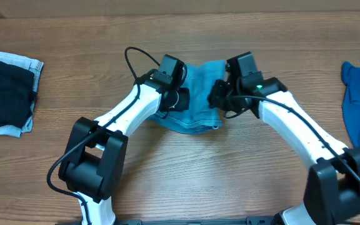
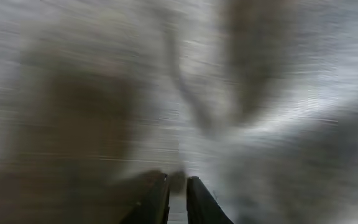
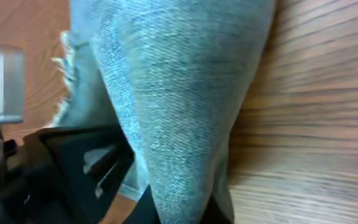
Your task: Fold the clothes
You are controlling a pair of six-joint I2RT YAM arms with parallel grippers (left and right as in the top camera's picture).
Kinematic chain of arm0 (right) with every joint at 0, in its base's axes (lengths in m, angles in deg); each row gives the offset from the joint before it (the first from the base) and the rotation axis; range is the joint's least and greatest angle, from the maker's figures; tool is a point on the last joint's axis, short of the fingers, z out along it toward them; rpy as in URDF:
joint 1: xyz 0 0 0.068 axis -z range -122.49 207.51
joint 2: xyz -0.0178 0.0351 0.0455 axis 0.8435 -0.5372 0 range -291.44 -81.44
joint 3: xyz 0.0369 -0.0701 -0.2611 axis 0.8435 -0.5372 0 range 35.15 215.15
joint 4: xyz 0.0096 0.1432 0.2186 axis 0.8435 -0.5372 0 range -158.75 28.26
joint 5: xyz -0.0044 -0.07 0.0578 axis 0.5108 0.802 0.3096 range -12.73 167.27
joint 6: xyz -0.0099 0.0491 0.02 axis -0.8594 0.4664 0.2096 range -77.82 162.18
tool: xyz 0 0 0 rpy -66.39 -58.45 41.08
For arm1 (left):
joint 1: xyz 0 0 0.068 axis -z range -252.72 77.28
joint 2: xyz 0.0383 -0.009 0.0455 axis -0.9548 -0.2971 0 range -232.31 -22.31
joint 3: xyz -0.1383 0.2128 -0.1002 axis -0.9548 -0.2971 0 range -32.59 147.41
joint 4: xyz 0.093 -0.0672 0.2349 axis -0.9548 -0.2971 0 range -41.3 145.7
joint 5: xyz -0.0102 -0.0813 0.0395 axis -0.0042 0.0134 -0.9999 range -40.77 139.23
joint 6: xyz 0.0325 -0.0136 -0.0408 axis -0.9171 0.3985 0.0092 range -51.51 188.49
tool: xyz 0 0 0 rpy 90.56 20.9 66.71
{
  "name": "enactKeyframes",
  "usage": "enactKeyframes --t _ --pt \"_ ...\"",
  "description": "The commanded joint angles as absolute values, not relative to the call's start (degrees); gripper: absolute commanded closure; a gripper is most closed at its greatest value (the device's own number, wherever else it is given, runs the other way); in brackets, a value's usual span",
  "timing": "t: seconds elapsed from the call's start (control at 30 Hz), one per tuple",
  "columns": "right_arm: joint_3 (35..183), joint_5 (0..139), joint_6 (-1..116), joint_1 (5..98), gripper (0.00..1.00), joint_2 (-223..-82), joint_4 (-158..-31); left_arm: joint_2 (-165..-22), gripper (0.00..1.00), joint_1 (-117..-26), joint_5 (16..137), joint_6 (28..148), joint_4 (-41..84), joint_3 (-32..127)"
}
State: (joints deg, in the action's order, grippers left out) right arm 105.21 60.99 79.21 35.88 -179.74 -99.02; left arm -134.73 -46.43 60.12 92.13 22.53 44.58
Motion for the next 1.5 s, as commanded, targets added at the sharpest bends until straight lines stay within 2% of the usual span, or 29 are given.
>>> enactKeyframes --t 0.0,0.13,0.3,0.43,0.6,0.77,1.1,1.2,1.3,1.47 --pt "106.79 59.22 79.63 34.17 0.96 -183.24 -98.24 -135.45 0.86 -46.04 60.71 92.52 21.74 44.01" --pt "107.81 62.9 76.18 35.11 0.96 -182.15 -100.44 -135.45 0.86 -46.04 60.67 92.55 21.57 44.01" --pt "118.39 69.82 68.75 37.02 0.96 -180.05 -115.24 -135.45 0.85 -46.04 60.67 92.81 22.11 44.01" --pt "125.28 69.93 64.4 36.88 0.96 -180.07 -124.11 -135.47 0.85 -46.04 60.69 93.4 22.86 44.01" --pt "125.32 69.96 64.44 35.27 0.96 -181.32 -124.97 -135.45 0.85 -46.0 60.84 94.51 23.01 44.01" --pt "125.32 69.91 65.4 32.95 0.96 -186.15 -121.58 -135.45 0.85 -46.0 61.15 98.99 23.95 44.01" --pt "125.28 66.31 67.87 30.04 0.96 -192.59 -114.43 -135.45 0.86 -45.67 61.26 99.39 24.1 43.99" --pt "125.47 67.88 67.61 30.28 0.96 -192.46 -117.25 -135.45 0.86 -45.67 61.24 99.41 24.28 43.97" --pt "128.69 75.07 67.22 31.77 0.96 -192.11 -124.86 -135.45 0.86 -45.56 60.67 99.48 24.93 43.84" --pt "135.64 77.21 64.59 31.73 0.96 -191.37 -131.79 -135.47 0.89 -43.18 60.62 105.05 32.65 39.64"
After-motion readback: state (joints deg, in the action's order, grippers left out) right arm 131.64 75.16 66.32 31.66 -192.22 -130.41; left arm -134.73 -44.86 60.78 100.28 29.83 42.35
